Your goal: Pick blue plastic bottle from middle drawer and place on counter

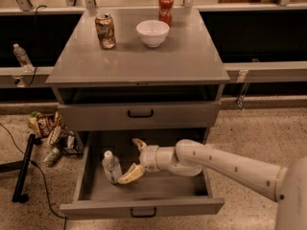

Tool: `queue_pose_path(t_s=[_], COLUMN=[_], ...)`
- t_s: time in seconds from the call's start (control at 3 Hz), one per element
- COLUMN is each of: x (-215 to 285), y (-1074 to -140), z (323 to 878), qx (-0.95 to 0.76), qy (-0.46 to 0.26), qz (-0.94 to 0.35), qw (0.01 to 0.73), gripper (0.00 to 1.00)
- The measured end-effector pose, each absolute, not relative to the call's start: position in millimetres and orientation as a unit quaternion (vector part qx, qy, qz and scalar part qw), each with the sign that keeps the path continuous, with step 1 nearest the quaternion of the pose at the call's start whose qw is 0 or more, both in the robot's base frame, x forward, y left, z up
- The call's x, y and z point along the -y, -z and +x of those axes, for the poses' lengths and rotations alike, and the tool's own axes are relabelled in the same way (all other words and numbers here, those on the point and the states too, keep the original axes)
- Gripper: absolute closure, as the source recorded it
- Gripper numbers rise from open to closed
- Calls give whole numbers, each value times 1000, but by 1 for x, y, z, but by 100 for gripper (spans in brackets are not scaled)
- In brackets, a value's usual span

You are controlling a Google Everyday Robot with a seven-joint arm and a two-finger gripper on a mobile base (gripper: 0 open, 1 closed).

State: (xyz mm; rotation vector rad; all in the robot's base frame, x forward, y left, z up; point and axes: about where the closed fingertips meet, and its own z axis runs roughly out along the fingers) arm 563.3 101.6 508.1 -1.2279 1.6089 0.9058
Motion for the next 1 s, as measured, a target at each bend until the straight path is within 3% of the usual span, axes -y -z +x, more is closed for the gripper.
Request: queue_pose_path(t_s=[1.0], x=[-185], y=[-427], z=[628], qx=[-627], qy=[-406], qz=[-518], qw=[418], gripper=[0])
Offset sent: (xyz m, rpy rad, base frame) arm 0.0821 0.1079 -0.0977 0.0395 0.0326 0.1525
